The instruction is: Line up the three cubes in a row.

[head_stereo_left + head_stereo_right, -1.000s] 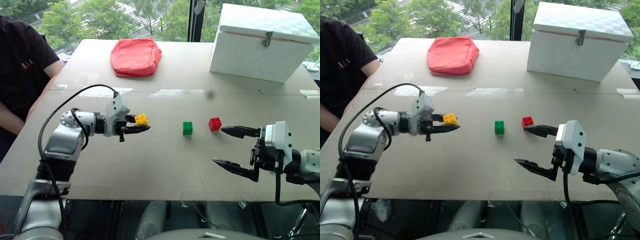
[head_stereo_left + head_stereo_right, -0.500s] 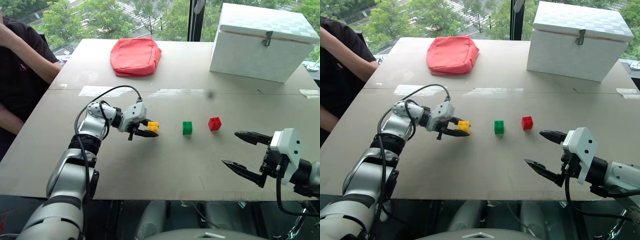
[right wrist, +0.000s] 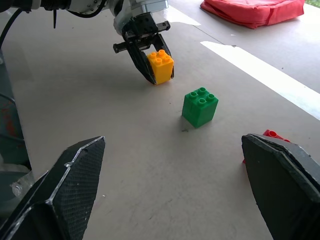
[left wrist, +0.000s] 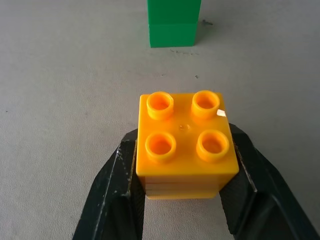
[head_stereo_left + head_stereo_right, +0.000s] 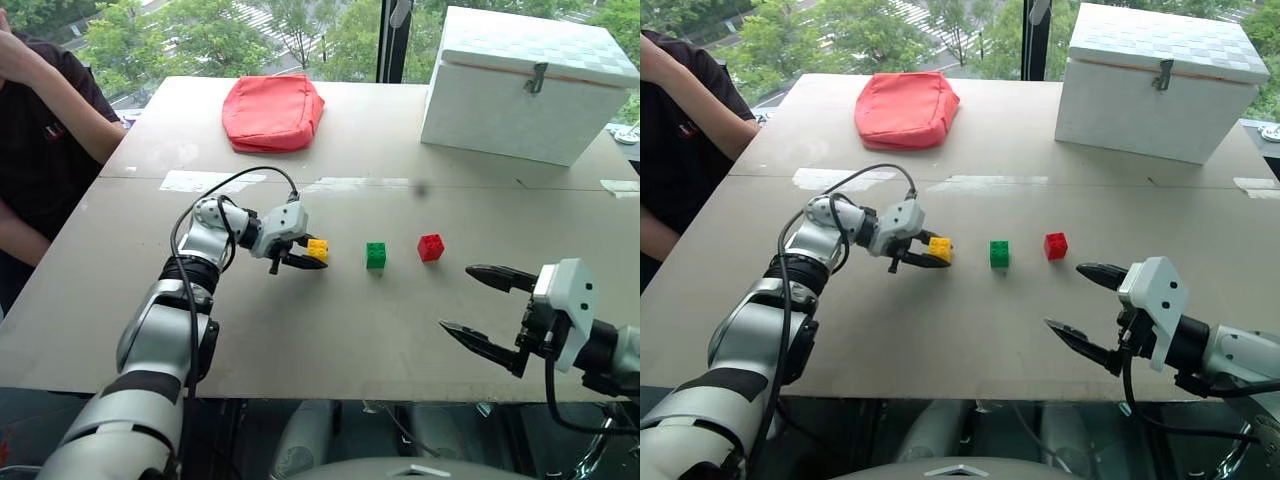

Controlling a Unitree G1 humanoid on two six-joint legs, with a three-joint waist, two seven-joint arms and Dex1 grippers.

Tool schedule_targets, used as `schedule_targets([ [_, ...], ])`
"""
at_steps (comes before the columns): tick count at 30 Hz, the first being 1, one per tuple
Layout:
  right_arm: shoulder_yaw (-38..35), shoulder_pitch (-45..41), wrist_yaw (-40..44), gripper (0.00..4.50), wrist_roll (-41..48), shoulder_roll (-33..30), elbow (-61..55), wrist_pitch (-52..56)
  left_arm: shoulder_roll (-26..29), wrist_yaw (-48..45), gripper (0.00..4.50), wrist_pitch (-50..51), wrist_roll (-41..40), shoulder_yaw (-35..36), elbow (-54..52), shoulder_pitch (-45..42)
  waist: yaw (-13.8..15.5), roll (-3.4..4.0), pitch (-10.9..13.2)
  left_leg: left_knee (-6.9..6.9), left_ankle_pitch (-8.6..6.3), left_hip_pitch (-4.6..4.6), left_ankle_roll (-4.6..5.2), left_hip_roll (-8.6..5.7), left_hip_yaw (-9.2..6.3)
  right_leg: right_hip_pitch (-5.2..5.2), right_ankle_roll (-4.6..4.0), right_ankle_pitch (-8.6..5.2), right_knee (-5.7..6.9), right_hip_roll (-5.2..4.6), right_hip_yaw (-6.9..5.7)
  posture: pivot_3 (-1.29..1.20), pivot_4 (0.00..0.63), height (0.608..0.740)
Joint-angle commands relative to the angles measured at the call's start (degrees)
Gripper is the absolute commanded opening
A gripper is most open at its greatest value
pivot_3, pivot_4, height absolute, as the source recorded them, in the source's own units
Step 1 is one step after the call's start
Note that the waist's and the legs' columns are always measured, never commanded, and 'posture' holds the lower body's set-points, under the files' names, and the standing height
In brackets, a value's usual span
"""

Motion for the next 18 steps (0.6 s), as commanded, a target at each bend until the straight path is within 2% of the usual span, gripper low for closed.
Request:
schedule_targets([
  [1,-0.4,0.3,-1.2,4.50,-0.1,-0.6,-2.1,0.7,-0.7,1.4,3.15,-1.6,0.5,1.3,1.5,-2.0,0.0,0.00,0.0,0.03,0.00,-0.02,0.01,0.00,-0.01,0.00,0.00,0.00,0.00,0.00,-0.02,0.00,0.150,0.740],
  [3,-0.3,0.6,-1.4,4.50,-0.1,-0.6,-2.4,1.0,-1.0,1.1,4.18,-0.4,-0.2,2.0,1.4,-2.1,0.0,0.00,0.0,0.10,-0.01,-0.08,0.01,0.00,-0.07,0.00,0.01,0.01,0.00,0.00,-0.08,0.00,0.150,0.740],
  [4,-0.3,0.8,-1.5,4.50,-0.1,-0.5,-2.6,1.1,-0.7,0.4,4.46,0.3,-0.6,2.4,0.9,-1.8,0.0,0.00,0.0,0.12,-0.01,-0.10,0.01,-0.01,-0.09,-0.01,0.01,0.01,0.00,0.00,-0.11,0.00,0.150,0.740],
  [7,-1.0,1.7,-2.1,4.50,-0.7,-0.3,-2.6,1.2,1.2,-1.7,4.46,3.5,-3.2,4.5,-3.1,0.3,-0.1,0.00,0.0,0.16,-0.01,-0.17,0.01,-0.01,-0.12,-0.04,0.02,0.02,0.01,0.01,-0.13,0.00,0.150,0.740],
  [9,-1.7,2.5,-2.9,4.50,-1.9,0.2,-2.0,0.9,3.6,-1.7,4.46,8.9,-5.7,6.6,-10.0,4.1,-0.3,0.00,0.0,0.16,-0.01,-0.17,0.01,-0.01,-0.12,-0.07,0.02,0.02,0.02,0.01,-0.12,0.00,0.150,0.740],
  [11,-2.5,3.6,-3.9,4.50,-3.7,1.4,-1.3,-0.1,6.8,0.6,4.46,18.5,-9.8,9.9,-23.3,11.8,-1.1,0.03,0.0,0.14,-0.01,-0.15,0.01,0.03,-0.23,-0.11,0.01,0.02,0.04,0.01,-0.04,0.00,0.150,0.740],
  [14,-5.9,7.4,-5.9,4.50,-6.9,5.0,-0.8,-2.6,10.2,11.6,4.46,37.6,-18.5,20.1,-52.0,30.6,-2.1,0.10,0.0,0.08,-0.02,-0.14,0.01,0.06,-0.36,-0.17,-0.01,0.02,0.04,-0.01,0.09,0.00,0.150,0.740],
  [16,-8.3,10.2,-5.4,4.50,-7.0,7.8,-0.4,-4.6,9.9,19.5,4.46,45.6,-21.9,26.4,-65.8,41.1,-1.8,0.12,0.0,0.03,-0.06,-0.12,-0.02,0.08,-0.34,-0.20,-0.01,0.02,0.02,-0.08,0.18,0.00,0.150,0.740],
  [18,-9.9,13.1,-2.7,4.50,-7.0,9.3,1.0,-7.0,8.6,25.2,4.46,49.5,-24.2,31.0,-75.4,50.3,-1.1,0.14,0.0,0.03,-0.10,-0.20,-0.04,0.10,-0.40,-0.25,-0.02,0.01,-0.03,-0.16,0.17,0.00,0.150,0.740],
])
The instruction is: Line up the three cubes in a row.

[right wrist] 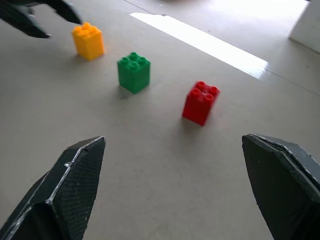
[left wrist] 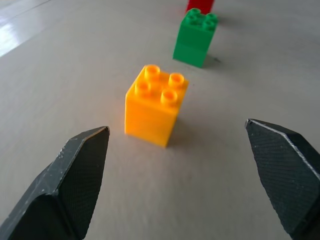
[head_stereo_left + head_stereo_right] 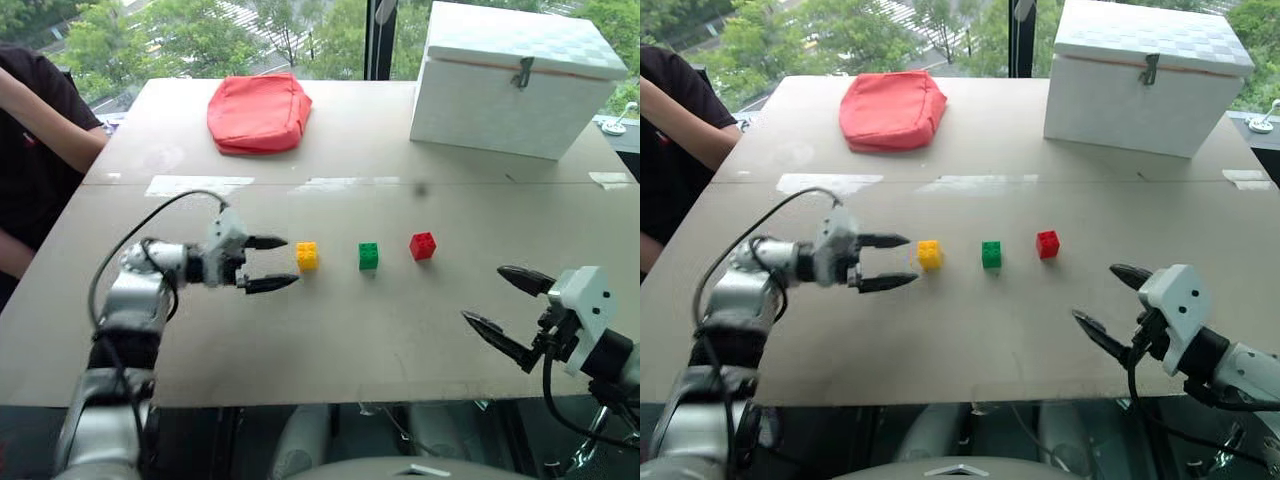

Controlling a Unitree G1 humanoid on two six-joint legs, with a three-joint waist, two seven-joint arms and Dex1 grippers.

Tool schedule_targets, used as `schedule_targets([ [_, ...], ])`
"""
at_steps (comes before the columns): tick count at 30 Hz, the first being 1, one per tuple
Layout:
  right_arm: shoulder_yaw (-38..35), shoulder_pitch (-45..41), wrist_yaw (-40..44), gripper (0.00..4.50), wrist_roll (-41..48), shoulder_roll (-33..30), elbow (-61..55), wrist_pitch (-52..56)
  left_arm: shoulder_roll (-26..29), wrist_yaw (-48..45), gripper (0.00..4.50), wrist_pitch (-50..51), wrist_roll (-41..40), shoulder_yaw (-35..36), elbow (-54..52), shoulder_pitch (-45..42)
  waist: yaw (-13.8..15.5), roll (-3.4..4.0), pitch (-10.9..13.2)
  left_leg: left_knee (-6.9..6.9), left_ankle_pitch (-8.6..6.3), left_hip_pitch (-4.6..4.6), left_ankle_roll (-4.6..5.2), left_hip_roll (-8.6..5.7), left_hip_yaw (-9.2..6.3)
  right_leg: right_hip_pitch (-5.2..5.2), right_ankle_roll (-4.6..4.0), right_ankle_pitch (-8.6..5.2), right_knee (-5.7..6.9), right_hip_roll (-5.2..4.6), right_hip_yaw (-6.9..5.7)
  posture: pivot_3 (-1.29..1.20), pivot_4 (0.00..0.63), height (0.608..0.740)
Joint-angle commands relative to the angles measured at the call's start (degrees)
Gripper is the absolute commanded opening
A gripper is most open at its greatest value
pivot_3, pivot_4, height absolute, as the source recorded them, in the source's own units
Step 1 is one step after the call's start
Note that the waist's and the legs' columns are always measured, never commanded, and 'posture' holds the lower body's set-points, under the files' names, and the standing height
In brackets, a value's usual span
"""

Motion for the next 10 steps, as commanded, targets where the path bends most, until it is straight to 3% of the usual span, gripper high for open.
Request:
schedule_targets([
  [1,-3.8,3.5,3.8,4.50,-0.5,1.8,1.3,-5.2,-1.4,10.0,4.46,7.6,-5.2,8.5,-17.3,10.3,0.9,0.05,0.0,0.00,-0.01,0.02,-0.01,0.00,-0.03,0.02,-0.01,0.00,0.00,-0.09,0.00,0.00,0.150,0.740],
  [6,-5.2,6.7,9.6,4.50,-3.7,1.8,7.8,-11.2,-5.6,16.6,4.46,10.1,-8.8,16.5,-28.0,27.8,1.6,0.16,-0.1,0.04,-0.19,0.55,-0.29,0.08,0.09,0.52,-0.05,-0.28,-0.04,-0.21,0.10,0.00,0.150,0.740],
  [10,-5.0,7.1,11.4,4.50,-5.2,1.9,11.1,-13.2,-6.4,18.2,4.46,9.4,-11.1,16.9,-30.5,32.2,1.6,0.19,0.0,0.02,-0.20,0.63,-0.31,0.35,0.21,0.62,-0.07,-0.30,-0.04,-0.25,0.00,0.00,0.150,0.740],
])
